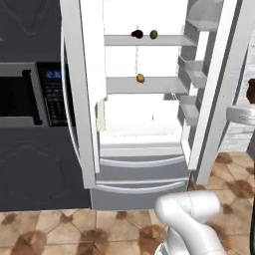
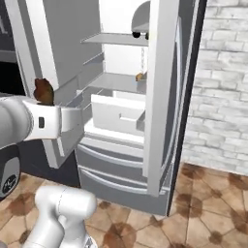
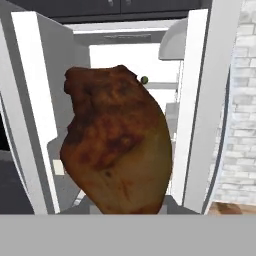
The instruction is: Transport the chicken drumstick and avocado to the fridge. Place the chicken drumstick on the rack containing meat and place the avocado on the rack containing the vegetable, ensuring meats and vegetables are on different racks.
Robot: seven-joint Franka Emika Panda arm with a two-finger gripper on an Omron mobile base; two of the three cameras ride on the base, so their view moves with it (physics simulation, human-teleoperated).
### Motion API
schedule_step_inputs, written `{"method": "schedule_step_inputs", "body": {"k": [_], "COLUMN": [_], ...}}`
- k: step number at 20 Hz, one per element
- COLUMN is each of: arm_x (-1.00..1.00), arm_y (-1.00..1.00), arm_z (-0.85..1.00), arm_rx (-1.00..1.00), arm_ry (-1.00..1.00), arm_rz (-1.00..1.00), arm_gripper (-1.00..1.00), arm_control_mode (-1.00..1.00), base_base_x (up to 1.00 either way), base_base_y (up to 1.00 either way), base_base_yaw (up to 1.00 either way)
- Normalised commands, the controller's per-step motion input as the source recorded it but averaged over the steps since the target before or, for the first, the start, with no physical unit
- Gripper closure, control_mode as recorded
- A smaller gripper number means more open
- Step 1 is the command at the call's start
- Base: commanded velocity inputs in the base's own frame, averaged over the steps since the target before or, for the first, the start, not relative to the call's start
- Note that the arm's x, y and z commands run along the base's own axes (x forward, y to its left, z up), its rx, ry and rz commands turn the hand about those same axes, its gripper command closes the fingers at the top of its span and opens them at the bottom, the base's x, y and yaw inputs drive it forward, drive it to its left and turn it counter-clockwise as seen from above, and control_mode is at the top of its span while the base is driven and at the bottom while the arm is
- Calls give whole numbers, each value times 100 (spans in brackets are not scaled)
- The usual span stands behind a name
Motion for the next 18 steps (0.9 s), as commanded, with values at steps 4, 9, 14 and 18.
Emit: {"method": "schedule_step_inputs", "body": {"k": [4, 9, 14, 18], "arm_x": [0, 0, 0, 0], "arm_y": [0, 0, 0, 0], "arm_z": [0, 0, 0, 0], "arm_rx": [0, 0, 0, 0], "arm_ry": [0, 0, 0, 0], "arm_rz": [0, 0, 0, 0], "arm_gripper": [100, 100, 100, 100], "arm_control_mode": [100, 100, 100, 100], "base_base_x": [0, 3, 39, 70], "base_base_y": [62, 62, 17, -3], "base_base_yaw": [-50, -38, -6, 0]}}
